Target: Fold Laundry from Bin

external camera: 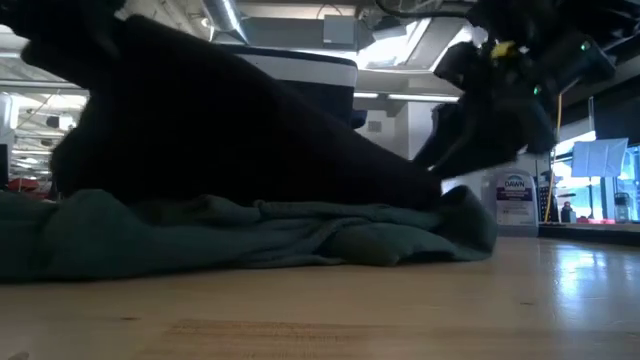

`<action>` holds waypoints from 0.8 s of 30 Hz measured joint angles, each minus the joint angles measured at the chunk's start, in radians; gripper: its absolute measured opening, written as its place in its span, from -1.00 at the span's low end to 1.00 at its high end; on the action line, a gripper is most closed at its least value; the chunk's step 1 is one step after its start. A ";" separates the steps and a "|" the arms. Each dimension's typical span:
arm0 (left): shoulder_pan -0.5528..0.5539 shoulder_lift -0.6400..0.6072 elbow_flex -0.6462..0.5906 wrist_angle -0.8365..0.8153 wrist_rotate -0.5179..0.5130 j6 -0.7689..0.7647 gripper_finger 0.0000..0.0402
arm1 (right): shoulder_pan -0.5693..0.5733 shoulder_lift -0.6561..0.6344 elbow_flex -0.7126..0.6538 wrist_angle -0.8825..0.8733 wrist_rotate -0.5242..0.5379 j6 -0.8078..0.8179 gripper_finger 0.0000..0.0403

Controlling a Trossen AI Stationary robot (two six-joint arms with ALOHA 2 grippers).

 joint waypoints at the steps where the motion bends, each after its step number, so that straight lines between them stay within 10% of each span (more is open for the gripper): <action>1: -0.007 0.000 0.000 0.001 0.000 -0.005 -0.94 | 0.011 0.021 0.000 0.017 0.046 -0.042 0.54; 10: -0.017 -0.087 0.000 0.006 -0.052 -0.031 -0.94 | 0.017 0.093 0.000 0.072 0.262 -0.271 0.53; 24: 0.007 -0.228 0.000 0.007 -0.166 -0.004 -0.94 | -0.068 0.295 0.000 0.482 0.053 -0.407 0.53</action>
